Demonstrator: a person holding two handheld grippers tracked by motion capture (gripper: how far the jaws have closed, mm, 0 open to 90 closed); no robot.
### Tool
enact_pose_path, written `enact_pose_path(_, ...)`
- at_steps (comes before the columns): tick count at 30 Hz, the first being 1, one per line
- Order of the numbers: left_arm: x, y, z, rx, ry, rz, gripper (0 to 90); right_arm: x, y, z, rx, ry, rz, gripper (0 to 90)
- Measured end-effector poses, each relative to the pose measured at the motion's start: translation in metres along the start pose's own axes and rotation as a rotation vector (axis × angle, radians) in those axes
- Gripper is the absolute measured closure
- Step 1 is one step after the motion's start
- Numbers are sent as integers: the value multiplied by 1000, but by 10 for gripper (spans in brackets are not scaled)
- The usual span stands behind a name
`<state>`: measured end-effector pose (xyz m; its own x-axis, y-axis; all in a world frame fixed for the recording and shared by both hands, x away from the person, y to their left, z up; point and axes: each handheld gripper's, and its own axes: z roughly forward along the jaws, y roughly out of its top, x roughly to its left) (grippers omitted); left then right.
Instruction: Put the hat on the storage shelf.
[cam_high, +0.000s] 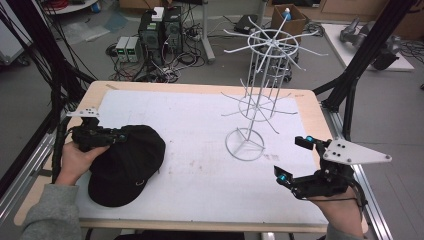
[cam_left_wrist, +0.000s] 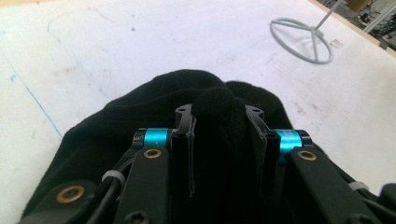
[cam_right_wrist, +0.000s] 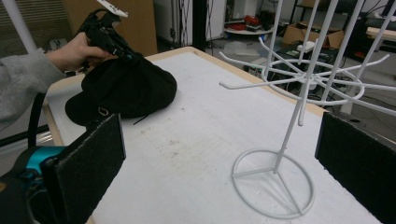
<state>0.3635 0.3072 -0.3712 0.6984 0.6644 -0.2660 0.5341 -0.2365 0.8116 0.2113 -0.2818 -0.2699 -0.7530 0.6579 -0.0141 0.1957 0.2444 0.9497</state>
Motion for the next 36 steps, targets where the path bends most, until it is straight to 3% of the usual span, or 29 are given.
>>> enact_pose_path(10,-24,16,-25,-53,-11,72,675,-2,-2,1,1,1,20,7)
enact_pose_path(14,-32,22,-38,-77,-39,85,676,-5,-2,3,-12,0,28,7)
enact_pose_path(21,-44,38,-54,-119,-126,89,676,-8,0,7,-13,12,30,7)
enact_pose_path(27,-60,62,-67,-120,-169,130,675,-11,0,10,-19,23,26,7)
enact_pose_path(32,-75,82,-75,-91,-181,188,674,-13,1,11,-36,26,29,7)
enact_pose_path(36,-83,95,-84,-97,-198,207,675,-13,1,12,-33,30,31,7)
